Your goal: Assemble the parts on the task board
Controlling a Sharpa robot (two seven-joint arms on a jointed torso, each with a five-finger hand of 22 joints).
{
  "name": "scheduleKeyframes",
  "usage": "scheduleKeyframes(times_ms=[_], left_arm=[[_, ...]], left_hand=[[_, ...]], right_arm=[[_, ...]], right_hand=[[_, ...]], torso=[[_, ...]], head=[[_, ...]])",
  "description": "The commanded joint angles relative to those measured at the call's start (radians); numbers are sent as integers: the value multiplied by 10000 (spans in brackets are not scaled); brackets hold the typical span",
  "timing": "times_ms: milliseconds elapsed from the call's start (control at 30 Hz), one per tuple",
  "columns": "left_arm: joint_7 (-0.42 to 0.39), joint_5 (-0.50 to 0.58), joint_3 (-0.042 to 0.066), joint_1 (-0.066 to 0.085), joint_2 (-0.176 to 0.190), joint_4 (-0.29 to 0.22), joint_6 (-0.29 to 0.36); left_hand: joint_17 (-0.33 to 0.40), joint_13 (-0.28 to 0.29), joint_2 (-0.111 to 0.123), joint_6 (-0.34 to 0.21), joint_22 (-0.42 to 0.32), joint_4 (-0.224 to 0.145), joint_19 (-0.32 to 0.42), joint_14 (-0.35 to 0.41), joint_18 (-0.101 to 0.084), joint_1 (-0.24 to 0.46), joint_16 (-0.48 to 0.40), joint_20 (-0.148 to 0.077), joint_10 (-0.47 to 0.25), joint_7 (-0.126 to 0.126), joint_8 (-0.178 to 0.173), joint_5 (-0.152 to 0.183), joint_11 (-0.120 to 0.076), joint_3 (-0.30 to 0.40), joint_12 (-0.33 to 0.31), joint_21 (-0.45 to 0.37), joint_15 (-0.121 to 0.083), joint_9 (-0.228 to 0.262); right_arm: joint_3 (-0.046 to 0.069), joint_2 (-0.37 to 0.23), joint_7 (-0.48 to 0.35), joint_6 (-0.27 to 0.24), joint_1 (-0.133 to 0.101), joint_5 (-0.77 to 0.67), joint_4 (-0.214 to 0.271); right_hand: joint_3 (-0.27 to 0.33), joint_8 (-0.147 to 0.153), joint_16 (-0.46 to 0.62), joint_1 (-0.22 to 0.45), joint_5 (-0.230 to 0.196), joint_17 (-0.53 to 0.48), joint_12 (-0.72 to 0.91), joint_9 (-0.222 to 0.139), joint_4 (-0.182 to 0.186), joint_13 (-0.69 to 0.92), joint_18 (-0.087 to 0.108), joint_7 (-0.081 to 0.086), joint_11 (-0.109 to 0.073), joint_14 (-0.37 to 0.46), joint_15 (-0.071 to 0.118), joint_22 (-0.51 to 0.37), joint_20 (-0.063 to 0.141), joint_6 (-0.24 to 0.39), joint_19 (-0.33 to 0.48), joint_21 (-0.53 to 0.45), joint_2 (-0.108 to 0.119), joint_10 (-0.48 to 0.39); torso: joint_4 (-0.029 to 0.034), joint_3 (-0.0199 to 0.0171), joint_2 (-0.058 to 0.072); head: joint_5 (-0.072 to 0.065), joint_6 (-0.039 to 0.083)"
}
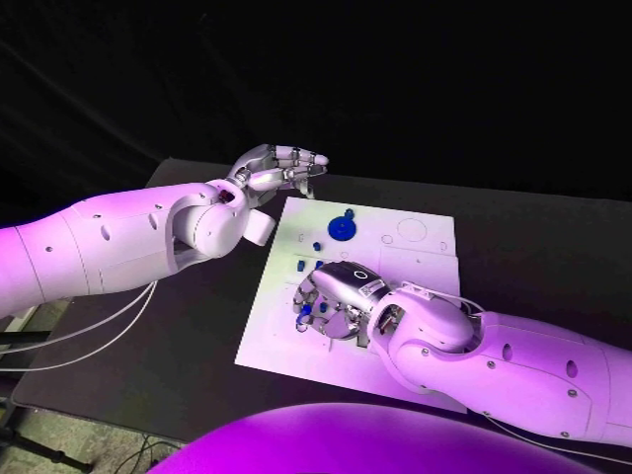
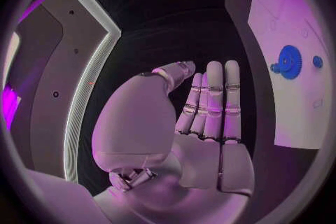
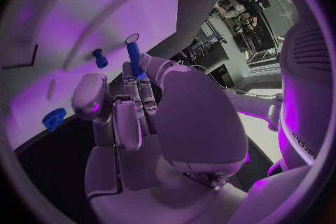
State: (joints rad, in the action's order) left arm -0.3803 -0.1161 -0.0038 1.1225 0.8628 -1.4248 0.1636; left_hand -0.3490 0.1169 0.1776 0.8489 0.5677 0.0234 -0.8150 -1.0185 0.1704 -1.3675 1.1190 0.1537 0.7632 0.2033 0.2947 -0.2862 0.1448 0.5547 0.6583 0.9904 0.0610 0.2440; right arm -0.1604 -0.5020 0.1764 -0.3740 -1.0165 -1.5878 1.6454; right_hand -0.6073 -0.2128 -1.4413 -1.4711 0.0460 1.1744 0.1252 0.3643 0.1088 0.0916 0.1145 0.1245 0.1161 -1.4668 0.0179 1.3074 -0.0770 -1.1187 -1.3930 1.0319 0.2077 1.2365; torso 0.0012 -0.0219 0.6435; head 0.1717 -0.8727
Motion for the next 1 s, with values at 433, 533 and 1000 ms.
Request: scheduleKeyframes(times_ms=[433, 533, 1000], left_arm=[[-9, -81, 7, 7, -17, -3, -215], [-8, -85, 7, 7, -16, -1, -215], [8, -110, 8, 7, -16, -7, -218]], left_hand=[[-19, -14, -14, -53, 11, 7, -17, -22, 139, -5, 25, 85, -80, -26, 36, -44, 2, -68, -67, 11, 63, -8], [-19, -14, -14, -53, 11, 7, -17, -22, 139, -5, 25, 85, -80, -26, 36, -44, 2, -68, -67, 11, 63, -8], [-19, -14, -14, -53, 11, 7, -17, -22, 139, -5, 25, 85, -80, -26, 36, -44, 2, -68, -67, 11, 63, -8]], right_arm=[[-6, -118, -35, 391, 60, -68, 136], [-6, -124, -23, 416, 63, -71, 136], [-12, -22, 169, 668, 107, -205, 35]], right_hand=[[14, -6, -31, 6, 59, -9, 51, 11, -60, 104, -120, 0, -672, -336, 91, 416, 18, 39, 26, -63, -102, 717], [14, -6, -31, 6, 59, -9, 51, 11, -60, 104, -120, 0, -672, -336, 91, 416, 18, 39, 26, -63, -102, 717], [14, -9, -14, 45, 57, -54, 44, 22, -106, 114, -100, 8, -663, -327, 86, 376, 16, 57, 67, -175, -110, 706]], torso=[[4, 11, -9], [1, 14, -10], [5, 12, -4]], head=[[32, 1], [41, 1], [26, 1]])
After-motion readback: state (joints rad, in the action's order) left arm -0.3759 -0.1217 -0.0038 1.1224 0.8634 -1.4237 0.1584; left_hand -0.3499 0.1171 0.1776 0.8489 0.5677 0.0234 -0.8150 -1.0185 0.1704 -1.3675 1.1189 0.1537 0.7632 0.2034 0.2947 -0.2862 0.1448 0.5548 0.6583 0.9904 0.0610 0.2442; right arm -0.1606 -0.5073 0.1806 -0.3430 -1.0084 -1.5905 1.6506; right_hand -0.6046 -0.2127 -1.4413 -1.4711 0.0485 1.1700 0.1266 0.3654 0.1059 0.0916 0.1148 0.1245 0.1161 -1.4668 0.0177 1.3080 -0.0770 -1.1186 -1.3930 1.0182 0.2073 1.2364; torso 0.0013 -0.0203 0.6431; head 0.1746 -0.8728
